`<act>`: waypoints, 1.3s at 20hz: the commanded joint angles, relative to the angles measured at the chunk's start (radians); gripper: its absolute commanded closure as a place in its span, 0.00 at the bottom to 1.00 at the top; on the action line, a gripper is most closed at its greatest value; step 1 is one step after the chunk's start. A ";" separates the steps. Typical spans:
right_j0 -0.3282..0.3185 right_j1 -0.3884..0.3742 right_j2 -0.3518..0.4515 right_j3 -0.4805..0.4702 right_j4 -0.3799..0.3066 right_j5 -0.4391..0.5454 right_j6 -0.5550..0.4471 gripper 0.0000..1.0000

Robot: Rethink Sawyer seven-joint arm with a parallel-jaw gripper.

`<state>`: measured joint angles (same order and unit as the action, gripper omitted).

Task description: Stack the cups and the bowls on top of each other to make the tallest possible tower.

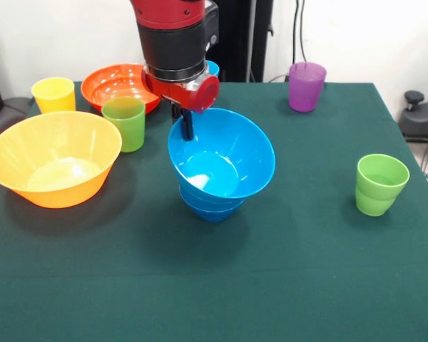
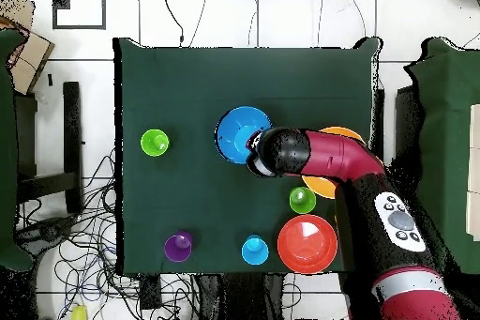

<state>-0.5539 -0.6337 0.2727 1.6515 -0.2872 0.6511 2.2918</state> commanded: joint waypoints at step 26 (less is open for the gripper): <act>0.013 0.065 0.069 -0.012 -0.071 -0.059 -0.113 1.00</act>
<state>-0.5539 -0.6062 0.2727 1.6509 -0.2866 0.6509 2.2918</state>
